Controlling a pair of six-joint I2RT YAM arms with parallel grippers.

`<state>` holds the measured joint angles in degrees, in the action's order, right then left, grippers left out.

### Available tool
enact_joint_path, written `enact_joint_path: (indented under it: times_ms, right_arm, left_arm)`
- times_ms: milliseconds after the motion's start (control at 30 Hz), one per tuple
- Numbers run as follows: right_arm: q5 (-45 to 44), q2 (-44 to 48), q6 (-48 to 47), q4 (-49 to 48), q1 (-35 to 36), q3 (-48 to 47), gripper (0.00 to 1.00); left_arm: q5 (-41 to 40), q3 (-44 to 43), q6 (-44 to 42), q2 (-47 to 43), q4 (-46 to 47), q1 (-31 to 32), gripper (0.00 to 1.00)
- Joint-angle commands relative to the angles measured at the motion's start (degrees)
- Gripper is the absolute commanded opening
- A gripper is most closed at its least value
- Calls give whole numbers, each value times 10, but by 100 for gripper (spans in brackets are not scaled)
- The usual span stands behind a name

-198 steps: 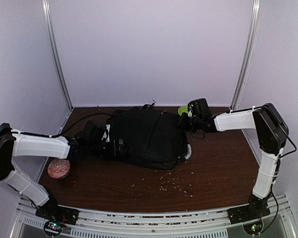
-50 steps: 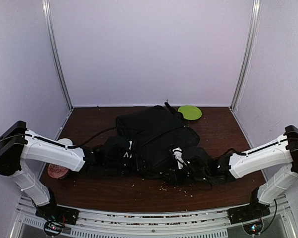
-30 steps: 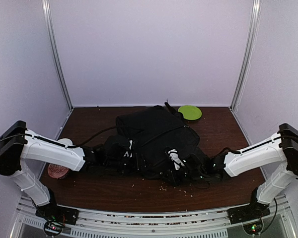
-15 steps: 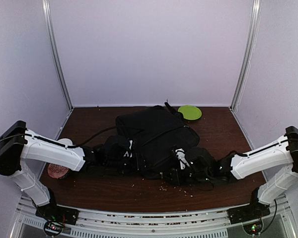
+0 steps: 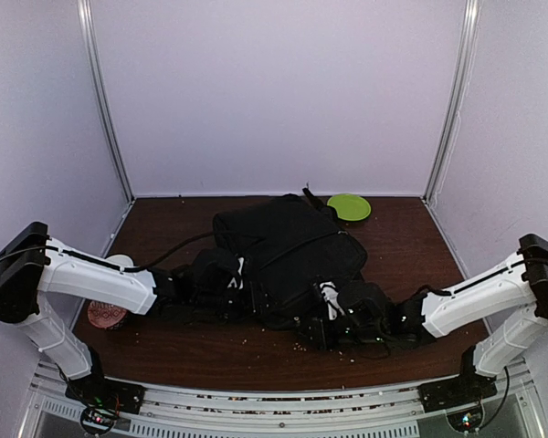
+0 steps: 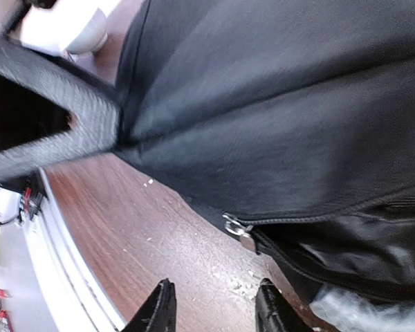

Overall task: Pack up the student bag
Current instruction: Zip the student bag at the center of the board.

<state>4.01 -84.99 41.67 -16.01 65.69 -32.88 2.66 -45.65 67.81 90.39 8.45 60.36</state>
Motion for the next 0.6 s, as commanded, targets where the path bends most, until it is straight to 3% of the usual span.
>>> enact_joint_path:
  times_ms: [0, 333, 567]
  right_arm:
    - [-50, -35, 29, -5, 10, -28, 37]
    - [-117, -72, 35, -2, 9, -39, 44]
    - [-121, -82, 32, -17, 6, -43, 41]
  left_arm:
    - [6, -16, -9, 3, 11, -4, 54]
    - [11, -15, -9, 2, 15, -4, 53]
    - [13, -16, -9, 4, 17, -4, 53]
